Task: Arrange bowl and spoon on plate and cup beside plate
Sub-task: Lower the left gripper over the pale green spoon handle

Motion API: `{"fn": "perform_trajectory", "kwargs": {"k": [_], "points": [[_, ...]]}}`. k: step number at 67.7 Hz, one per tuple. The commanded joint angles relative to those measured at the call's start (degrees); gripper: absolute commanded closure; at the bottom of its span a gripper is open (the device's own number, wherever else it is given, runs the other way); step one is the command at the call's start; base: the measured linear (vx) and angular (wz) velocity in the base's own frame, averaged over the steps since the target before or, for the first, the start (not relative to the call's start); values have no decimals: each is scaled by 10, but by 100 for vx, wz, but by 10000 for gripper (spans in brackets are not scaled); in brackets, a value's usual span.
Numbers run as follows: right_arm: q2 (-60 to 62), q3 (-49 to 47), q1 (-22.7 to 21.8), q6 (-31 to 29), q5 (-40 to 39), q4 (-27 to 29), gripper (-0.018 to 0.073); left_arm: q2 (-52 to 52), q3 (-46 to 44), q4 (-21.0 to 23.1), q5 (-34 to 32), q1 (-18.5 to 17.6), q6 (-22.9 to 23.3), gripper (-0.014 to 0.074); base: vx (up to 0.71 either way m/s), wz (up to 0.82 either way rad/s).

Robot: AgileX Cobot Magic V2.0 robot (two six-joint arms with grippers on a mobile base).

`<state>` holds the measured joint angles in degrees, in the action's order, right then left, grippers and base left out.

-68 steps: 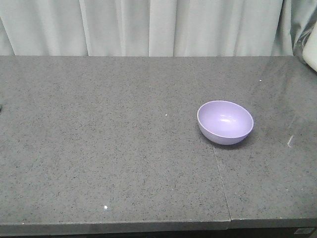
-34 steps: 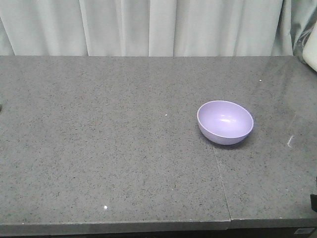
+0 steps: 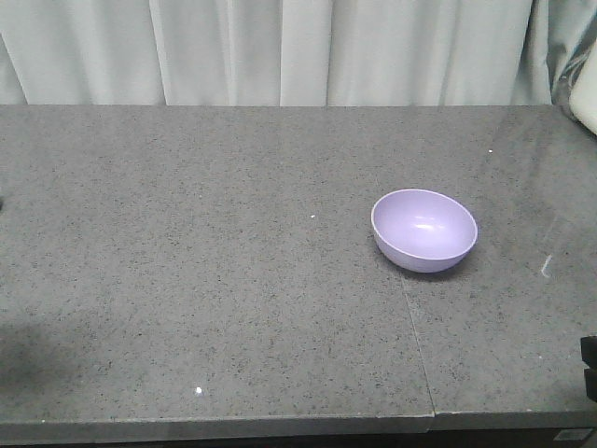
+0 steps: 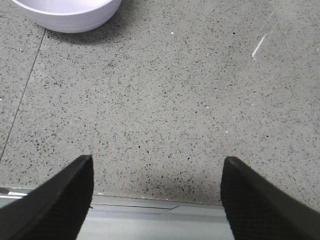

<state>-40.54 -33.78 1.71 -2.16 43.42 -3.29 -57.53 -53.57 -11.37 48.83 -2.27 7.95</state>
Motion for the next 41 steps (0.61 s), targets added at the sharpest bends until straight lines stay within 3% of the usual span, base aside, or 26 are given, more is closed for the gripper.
{"fn": "perform_trajectory", "kwargs": {"k": [1, 7, 13, 23, 41], "points": [[-2, -19, -3, -5, -30, -2, 32, -68, -68, -12, -5, 33, 1, 115, 0, 0], [-2, -19, -3, -5, -30, -2, 32, -134, -122, 17, 20, 74, -39, 115, 0, 0], [-2, -19, -3, -5, -30, -2, 32, -202, -174, 75, 34, 119, -88, 115, 0, 0], [-2, -19, -3, -5, -30, -3, 32, -292, -241, 144, 40, 166, -135, 115, 0, 0], [-2, -19, -3, -5, -30, -3, 32, -432, -347, 159, 52, 197, -158, 115, 0, 0]]}}
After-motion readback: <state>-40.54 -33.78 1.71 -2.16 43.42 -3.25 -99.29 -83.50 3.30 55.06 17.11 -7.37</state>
